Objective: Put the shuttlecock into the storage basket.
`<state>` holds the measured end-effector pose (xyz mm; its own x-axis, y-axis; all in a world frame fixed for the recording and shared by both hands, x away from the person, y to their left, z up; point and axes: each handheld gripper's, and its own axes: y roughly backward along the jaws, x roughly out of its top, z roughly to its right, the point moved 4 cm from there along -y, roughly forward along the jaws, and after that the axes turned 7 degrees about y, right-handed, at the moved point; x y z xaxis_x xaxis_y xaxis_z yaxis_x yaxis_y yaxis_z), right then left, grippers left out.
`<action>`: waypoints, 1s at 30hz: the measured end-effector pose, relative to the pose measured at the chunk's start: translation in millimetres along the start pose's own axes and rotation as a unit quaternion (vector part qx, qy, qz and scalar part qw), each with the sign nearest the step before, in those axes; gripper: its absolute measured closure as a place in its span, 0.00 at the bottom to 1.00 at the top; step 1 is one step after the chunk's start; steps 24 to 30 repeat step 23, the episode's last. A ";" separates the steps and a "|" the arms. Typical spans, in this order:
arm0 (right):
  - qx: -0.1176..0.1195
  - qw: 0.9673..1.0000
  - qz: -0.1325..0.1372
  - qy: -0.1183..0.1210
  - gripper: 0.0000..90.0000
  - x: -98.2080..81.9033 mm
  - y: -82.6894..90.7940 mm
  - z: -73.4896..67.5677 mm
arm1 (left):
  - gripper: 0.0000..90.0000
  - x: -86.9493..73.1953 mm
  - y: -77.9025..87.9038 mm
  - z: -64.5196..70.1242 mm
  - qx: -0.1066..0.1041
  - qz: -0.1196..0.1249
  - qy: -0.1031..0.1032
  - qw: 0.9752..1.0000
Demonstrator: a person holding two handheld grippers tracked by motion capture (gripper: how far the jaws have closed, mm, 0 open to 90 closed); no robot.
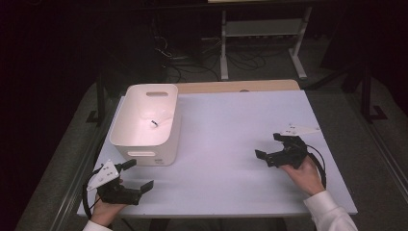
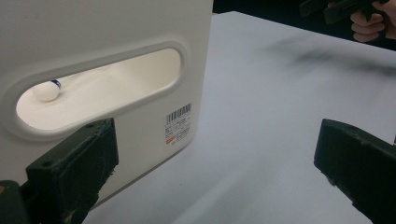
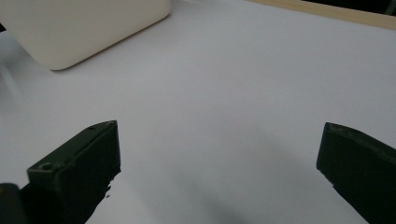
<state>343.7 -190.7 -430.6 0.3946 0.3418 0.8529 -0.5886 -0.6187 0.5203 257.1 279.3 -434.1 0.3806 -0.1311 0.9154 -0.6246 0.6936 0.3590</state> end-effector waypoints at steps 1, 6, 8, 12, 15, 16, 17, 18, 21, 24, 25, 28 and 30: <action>-0.004 1.000 0.003 0.000 0.00 -2.2 2.6 1.2 | 0.00 -0.1 -0.1 0.0 0.000 0.000 0.000 1.000; -0.013 1.000 0.015 -0.005 0.00 -10.5 12.5 6.2 | 0.00 -0.4 -0.9 0.0 0.002 0.000 0.005 1.000; -0.016 1.000 0.020 -0.005 0.00 -13.5 15.2 8.0 | 0.00 -0.4 -0.7 -0.4 0.003 -0.001 0.003 1.000; -0.015 1.000 0.025 -0.011 0.00 -19.6 19.1 10.0 | 0.00 -0.5 -1.0 -0.1 0.003 0.000 0.005 1.000; -0.016 0.999 0.027 -0.009 0.00 -23.5 21.8 10.3 | 0.00 -0.5 -0.9 -0.2 0.003 0.001 0.006 1.000; -0.016 0.999 0.031 -0.005 0.00 -24.6 22.5 10.7 | 0.00 -0.6 -0.9 -0.3 0.003 0.001 0.005 1.000; -0.013 0.999 0.032 -0.005 0.00 -25.7 23.5 10.5 | 0.00 -0.5 -1.0 -0.4 0.003 0.002 0.005 1.000; -0.011 0.999 0.031 -0.002 0.00 -27.1 24.8 10.8 | 0.00 -0.5 -0.9 -0.3 0.003 0.002 0.005 1.000; -0.015 0.999 0.033 -0.002 0.00 -31.3 26.9 12.0 | 0.00 -0.4 -0.8 -0.6 0.003 0.002 0.006 1.000; -0.017 0.999 0.033 -0.007 0.00 -33.2 27.7 13.4 | 0.00 -0.2 -0.8 -1.1 0.003 0.002 0.008 1.000; -0.017 0.999 0.033 -0.007 0.00 -33.2 27.7 13.4 | 0.00 -0.2 -0.8 -1.1 0.003 0.002 0.008 1.000; -0.017 0.999 0.033 -0.007 0.00 -33.2 27.7 13.4 | 0.00 -0.2 -0.8 -1.1 0.003 0.002 0.008 1.000; -0.017 0.999 0.033 -0.007 0.00 -33.2 27.7 13.4 | 0.00 -0.2 -0.8 -1.1 0.003 0.002 0.008 1.000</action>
